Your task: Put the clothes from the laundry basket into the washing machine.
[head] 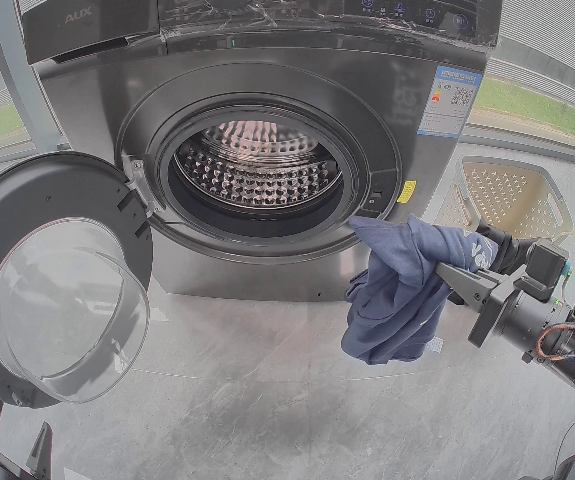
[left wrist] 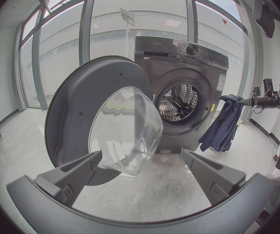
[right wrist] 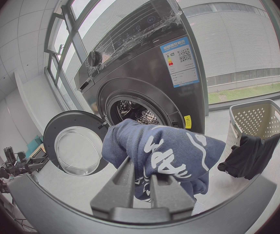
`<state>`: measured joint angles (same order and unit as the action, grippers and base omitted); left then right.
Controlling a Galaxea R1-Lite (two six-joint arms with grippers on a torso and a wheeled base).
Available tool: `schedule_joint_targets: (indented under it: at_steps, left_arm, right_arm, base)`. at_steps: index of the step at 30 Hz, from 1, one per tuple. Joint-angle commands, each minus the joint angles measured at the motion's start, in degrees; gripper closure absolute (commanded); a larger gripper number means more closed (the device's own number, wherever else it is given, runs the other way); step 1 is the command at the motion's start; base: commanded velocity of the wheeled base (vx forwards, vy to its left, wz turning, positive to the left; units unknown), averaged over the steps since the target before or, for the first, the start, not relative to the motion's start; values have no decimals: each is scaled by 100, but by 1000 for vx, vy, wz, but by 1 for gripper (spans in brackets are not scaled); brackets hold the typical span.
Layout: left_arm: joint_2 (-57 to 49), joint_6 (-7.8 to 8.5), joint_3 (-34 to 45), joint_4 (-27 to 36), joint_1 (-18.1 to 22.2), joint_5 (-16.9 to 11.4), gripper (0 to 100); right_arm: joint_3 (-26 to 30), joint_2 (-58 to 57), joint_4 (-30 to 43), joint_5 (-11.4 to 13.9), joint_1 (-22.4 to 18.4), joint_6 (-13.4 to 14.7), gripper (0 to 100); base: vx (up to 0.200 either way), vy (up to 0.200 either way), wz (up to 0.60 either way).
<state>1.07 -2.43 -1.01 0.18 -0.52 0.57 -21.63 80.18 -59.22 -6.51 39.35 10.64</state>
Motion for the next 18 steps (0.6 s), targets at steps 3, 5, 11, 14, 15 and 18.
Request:
schedule_joint_targets:
  at_steps: [3,5,11,14,15,18]
  left_arm:
    - [7,-4,84,-1,0,4,0]
    - [7,-4,84,-1,0,4,0]
    - [7,-4,84,-1,0,4,0]
    - [-11,-4,84,-1,0,13,0]
    - [-28,-4,84,-1,17,13,0]
    - [-46,-4,84,-1,35,13,0]
  right_arm:
    - [1,15,-2,1,2,-1,100]
    - [1,15,-2,1,2,-1,100]
    - [-8,15,-2,18,11,-1,100]
    - [1,15,7,18,11,-1,100]
    - [44,15,7,18,11,-1,100]
    - [106,-2,7,18,11,-1,100]
  base:
    - [0,200,0]
    - [0,200,0]
    - [0,200,0]
    - [0,0,0]
    - [0,0,0]
    - [0,0,0]
